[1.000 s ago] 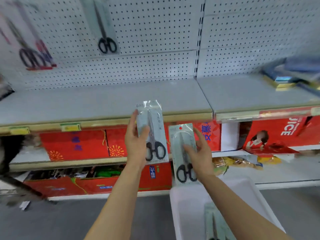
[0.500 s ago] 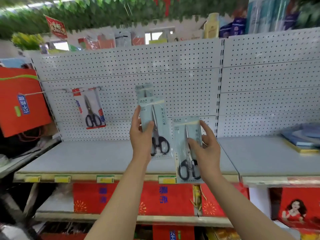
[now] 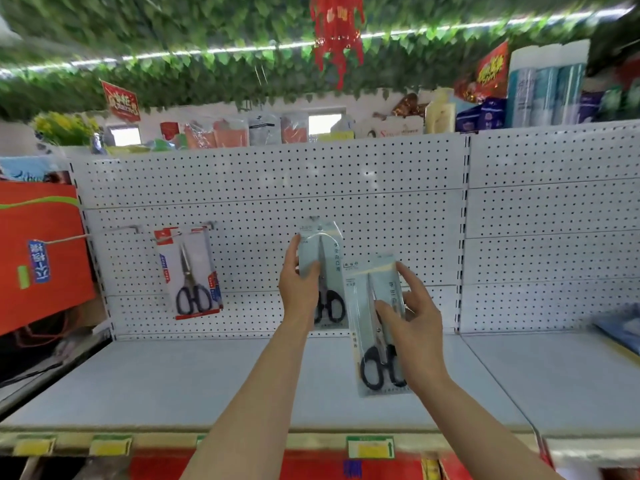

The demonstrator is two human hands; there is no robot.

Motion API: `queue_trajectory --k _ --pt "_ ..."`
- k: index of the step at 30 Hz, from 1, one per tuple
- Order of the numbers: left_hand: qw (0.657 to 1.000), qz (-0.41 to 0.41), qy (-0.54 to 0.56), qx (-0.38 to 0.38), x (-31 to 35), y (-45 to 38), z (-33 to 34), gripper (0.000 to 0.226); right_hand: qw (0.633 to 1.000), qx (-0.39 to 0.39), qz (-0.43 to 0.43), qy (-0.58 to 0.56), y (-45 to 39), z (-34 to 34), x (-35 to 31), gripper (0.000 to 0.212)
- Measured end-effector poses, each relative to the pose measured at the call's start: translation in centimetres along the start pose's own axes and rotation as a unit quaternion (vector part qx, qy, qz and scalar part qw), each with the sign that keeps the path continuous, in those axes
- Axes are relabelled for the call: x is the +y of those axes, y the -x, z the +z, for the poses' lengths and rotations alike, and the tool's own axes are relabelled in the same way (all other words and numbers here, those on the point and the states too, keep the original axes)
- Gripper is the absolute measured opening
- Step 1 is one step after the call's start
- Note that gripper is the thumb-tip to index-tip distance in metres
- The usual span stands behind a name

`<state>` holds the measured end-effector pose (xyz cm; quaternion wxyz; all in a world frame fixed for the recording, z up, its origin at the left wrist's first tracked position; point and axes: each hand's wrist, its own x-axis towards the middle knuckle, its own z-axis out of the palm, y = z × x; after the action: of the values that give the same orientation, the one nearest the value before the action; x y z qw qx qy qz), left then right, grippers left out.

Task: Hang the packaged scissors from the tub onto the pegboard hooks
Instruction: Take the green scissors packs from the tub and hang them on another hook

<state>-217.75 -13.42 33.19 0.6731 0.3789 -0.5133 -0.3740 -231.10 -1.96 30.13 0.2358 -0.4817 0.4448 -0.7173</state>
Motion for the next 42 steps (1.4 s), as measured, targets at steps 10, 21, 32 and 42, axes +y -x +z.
queue_trajectory --k 10,21,32,42 --pt "1.0 0.005 0.02 0.016 -3.8 -3.7 0.3 0.059 1.0 0.015 -0.004 0.011 -2.5 2.9 1.7 0.062" --pt "0.98 0.055 -0.189 0.021 -6.7 -6.4 0.1 0.048 1.0 0.006 -0.017 0.007 -4.6 6.0 2.7 0.06" --pt "0.954 0.166 -0.249 0.003 -5.1 -7.9 -4.0 0.055 1.0 0.0 -0.031 0.002 -7.5 10.3 2.7 0.058" --pt "0.841 0.332 -0.417 -0.095 -1.1 -8.3 -3.4 0.051 0.999 0.016 -0.01 -0.029 -9.9 11.7 4.8 0.055"
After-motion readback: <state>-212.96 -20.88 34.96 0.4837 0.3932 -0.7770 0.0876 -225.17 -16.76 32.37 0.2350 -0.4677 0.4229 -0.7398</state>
